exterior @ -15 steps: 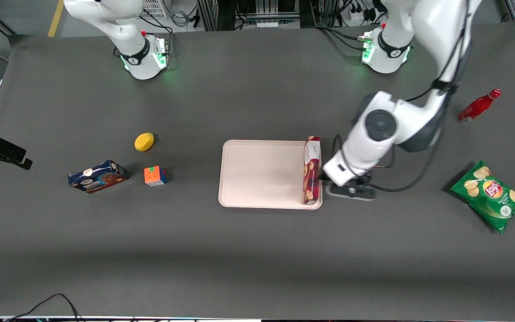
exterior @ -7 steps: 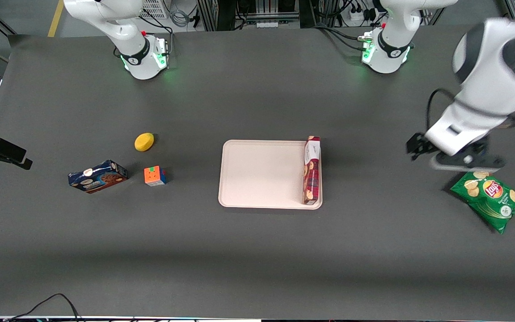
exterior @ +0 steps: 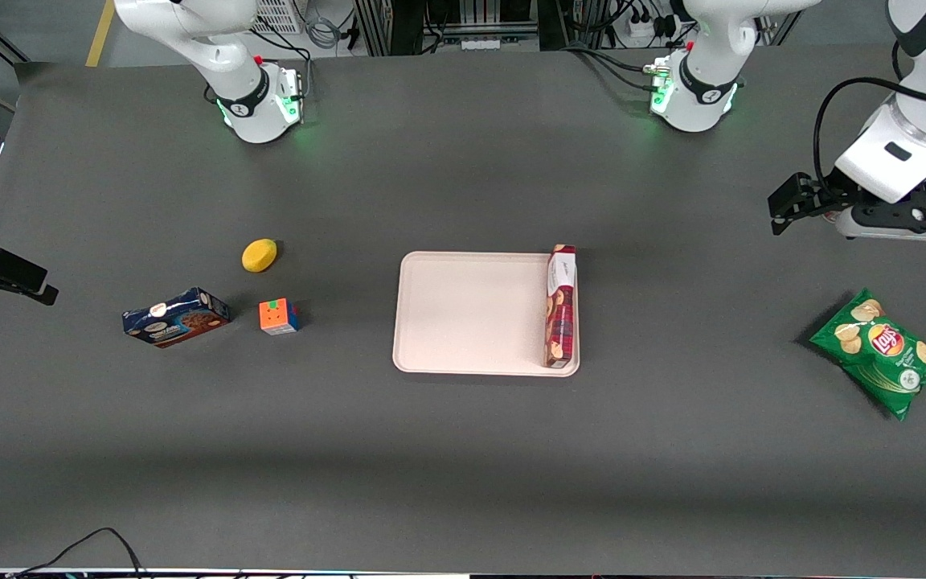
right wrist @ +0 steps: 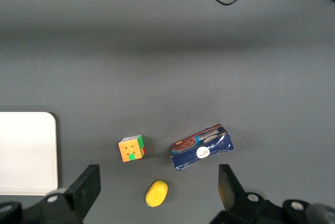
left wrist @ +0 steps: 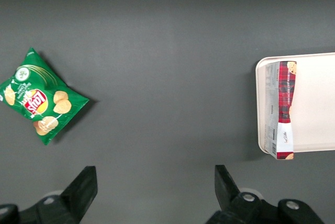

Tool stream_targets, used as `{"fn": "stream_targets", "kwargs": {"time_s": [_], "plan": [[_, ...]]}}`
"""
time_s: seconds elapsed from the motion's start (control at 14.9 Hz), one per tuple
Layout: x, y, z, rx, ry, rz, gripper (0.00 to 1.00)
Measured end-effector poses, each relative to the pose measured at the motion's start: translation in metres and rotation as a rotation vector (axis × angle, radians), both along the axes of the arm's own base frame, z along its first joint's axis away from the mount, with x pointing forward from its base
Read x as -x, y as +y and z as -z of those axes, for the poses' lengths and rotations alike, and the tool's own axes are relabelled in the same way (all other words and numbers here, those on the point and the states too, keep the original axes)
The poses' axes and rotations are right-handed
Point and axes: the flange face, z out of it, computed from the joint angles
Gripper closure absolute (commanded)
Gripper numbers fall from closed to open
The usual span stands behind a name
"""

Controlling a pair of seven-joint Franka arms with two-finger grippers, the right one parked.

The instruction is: Place red cookie box on tray

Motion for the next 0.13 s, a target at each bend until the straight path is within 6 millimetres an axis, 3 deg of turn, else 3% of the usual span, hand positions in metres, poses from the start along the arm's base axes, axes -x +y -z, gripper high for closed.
{"fn": "stream_targets", "kwargs": {"time_s": [0.13], "plan": [[0.0005,0.0002,0.0014,0.006,0.005,-0.001,0.0]]}}
